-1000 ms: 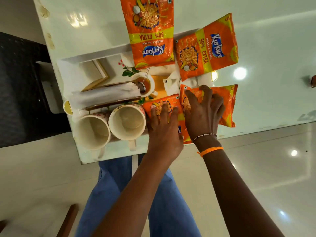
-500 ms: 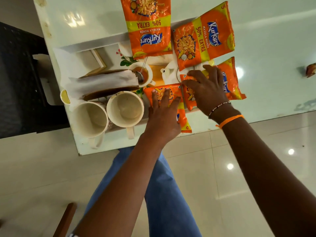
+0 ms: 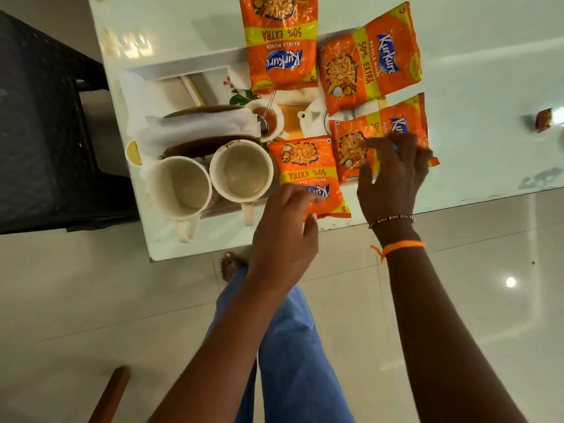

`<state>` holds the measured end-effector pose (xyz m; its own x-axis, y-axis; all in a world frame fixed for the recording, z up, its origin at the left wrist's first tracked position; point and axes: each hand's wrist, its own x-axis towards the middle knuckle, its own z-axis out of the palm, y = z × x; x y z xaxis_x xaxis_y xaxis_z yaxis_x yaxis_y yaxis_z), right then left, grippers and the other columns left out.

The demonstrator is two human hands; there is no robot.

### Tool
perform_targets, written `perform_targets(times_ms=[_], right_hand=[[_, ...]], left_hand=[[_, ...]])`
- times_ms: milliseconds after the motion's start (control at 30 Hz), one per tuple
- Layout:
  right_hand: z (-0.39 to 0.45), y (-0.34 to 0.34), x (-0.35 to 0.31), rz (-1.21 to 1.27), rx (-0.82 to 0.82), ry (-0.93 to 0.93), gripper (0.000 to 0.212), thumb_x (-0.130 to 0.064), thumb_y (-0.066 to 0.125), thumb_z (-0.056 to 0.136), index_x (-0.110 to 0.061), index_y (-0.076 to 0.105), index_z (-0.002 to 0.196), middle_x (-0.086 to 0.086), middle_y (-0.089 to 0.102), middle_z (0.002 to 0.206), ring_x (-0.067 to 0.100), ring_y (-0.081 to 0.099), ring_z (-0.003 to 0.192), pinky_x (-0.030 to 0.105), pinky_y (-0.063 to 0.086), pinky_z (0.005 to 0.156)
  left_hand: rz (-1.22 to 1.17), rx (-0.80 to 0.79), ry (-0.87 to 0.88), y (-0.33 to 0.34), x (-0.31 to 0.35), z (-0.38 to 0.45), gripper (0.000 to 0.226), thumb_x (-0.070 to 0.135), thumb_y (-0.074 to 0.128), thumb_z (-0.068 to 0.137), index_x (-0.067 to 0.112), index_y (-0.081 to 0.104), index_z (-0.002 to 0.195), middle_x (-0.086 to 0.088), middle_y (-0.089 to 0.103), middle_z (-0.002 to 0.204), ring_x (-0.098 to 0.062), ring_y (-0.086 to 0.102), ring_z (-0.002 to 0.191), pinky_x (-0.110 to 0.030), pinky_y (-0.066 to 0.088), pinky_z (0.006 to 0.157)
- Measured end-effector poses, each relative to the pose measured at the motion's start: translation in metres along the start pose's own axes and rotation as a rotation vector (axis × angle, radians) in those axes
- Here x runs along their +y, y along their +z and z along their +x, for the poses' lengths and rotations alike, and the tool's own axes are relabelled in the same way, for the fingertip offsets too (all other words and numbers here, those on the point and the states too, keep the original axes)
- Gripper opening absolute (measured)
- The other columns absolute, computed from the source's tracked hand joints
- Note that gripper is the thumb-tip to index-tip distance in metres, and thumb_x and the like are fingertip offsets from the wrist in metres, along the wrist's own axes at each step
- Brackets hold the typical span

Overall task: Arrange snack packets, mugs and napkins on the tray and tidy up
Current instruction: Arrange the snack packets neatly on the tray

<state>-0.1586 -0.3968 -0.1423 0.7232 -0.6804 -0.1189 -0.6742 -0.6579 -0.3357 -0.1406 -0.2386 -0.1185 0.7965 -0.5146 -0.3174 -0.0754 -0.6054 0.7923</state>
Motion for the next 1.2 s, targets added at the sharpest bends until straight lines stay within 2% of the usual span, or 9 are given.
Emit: perform_targets(times_ms=[133, 233, 367, 467, 567, 700, 800, 1000, 1200], right_hand=[[-0.025, 0.009, 0.017, 0.312, 0.096, 0.344, 0.023, -0.002, 0.055, 0.081, -0.004, 0.059, 0.103, 0.016, 0.054, 0.105, 0.033, 0.051, 0.100, 0.024, 0.031, 0.082], [-0.032, 0.017, 0.024, 0.620, 0.031, 0.582, 0.025, -0.001, 0.053, 0.086, 0.003, 0.053, 0.111, 0.010, 0.049, 0.098, 0.023, 0.051, 0.091, 0.039, 0.048, 0.085], [-0.026, 0.029, 0.025, 0.936, -0.076, 0.783, 0.032, -0.005, 0.047, 0.092, 0.000, 0.043, 0.124, 0.014, 0.050, 0.107, 0.024, 0.053, 0.091, 0.026, 0.049, 0.071], [-0.013, 0.033, 0.022, 1.038, -0.079, 0.829, 0.022, -0.004, 0.045, 0.092, -0.004, 0.047, 0.115, 0.012, 0.053, 0.105, 0.023, 0.059, 0.086, 0.027, 0.052, 0.070], [-0.007, 0.035, 0.019, 1.080, -0.034, 0.884, 0.031, 0.000, 0.046, 0.090, -0.003, 0.049, 0.121, 0.011, 0.057, 0.098, 0.022, 0.059, 0.081, 0.037, 0.055, 0.081], [0.000, 0.034, 0.014, 1.049, 0.011, 0.860, 0.040, 0.007, 0.038, 0.089, -0.007, 0.045, 0.126, 0.013, 0.053, 0.116, 0.030, 0.055, 0.102, 0.038, 0.051, 0.085], [0.003, 0.032, 0.013, 1.043, -0.004, 0.841, 0.043, 0.009, 0.035, 0.089, -0.009, 0.044, 0.127, 0.015, 0.048, 0.135, 0.031, 0.053, 0.110, 0.038, 0.051, 0.084], [0.002, 0.030, 0.017, 1.118, -0.017, 0.812, 0.040, 0.009, 0.039, 0.090, -0.003, 0.043, 0.127, 0.020, 0.048, 0.135, 0.035, 0.053, 0.111, 0.042, 0.050, 0.087], [0.025, 0.018, 0.040, 1.156, -0.029, 0.789, 0.037, 0.012, 0.041, 0.087, -0.009, 0.049, 0.116, 0.017, 0.051, 0.130, 0.034, 0.052, 0.114, 0.045, 0.050, 0.088]], left_hand=[[-0.294, 0.002, -0.291, -0.008, -0.018, -0.040, 0.024, 0.001, 0.052, 0.084, 0.022, 0.062, 0.076, 0.016, 0.063, 0.082, 0.006, 0.058, 0.076, -0.003, 0.040, 0.070], [-0.596, 0.082, -0.669, -0.016, -0.047, -0.059, 0.027, 0.000, 0.048, 0.087, 0.020, 0.062, 0.075, 0.002, 0.061, 0.070, -0.011, 0.058, 0.065, -0.017, 0.047, 0.066], [-1.009, 0.414, -0.943, -0.041, -0.086, -0.056, 0.017, 0.011, 0.039, 0.094, 0.018, 0.052, 0.086, -0.006, 0.054, 0.074, -0.016, 0.060, 0.064, -0.026, 0.049, 0.067], [-1.152, 0.520, -0.903, -0.060, -0.111, -0.044, 0.013, 0.020, 0.038, 0.096, 0.015, 0.048, 0.101, -0.007, 0.054, 0.089, -0.021, 0.061, 0.080, -0.033, 0.051, 0.073], [-1.060, 0.374, -0.815, -0.073, -0.124, -0.033, 0.033, 0.014, 0.040, 0.096, 0.018, 0.040, 0.128, -0.006, 0.057, 0.105, -0.025, 0.065, 0.085, -0.039, 0.053, 0.077], [-0.841, 0.291, -0.761, -0.083, -0.126, -0.022, 0.031, 0.010, 0.040, 0.092, 0.029, 0.043, 0.116, -0.008, 0.059, 0.114, -0.023, 0.067, 0.079, -0.034, 0.054, 0.070], [-0.836, 0.279, -0.725, -0.086, -0.128, -0.018, 0.037, 0.004, 0.042, 0.089, 0.032, 0.043, 0.113, -0.010, 0.052, 0.126, -0.027, 0.065, 0.089, -0.031, 0.056, 0.064], [-0.868, 0.371, -0.592, -0.077, -0.124, -0.018, 0.043, 0.000, 0.050, 0.087, 0.036, 0.046, 0.109, 0.010, 0.055, 0.107, -0.013, 0.059, 0.096, -0.025, 0.058, 0.063], [-0.845, 0.379, -0.588, -0.065, -0.108, 0.000, 0.048, -0.003, 0.050, 0.086, 0.026, 0.044, 0.123, 0.005, 0.054, 0.111, -0.014, 0.060, 0.094, -0.023, 0.057, 0.060]])
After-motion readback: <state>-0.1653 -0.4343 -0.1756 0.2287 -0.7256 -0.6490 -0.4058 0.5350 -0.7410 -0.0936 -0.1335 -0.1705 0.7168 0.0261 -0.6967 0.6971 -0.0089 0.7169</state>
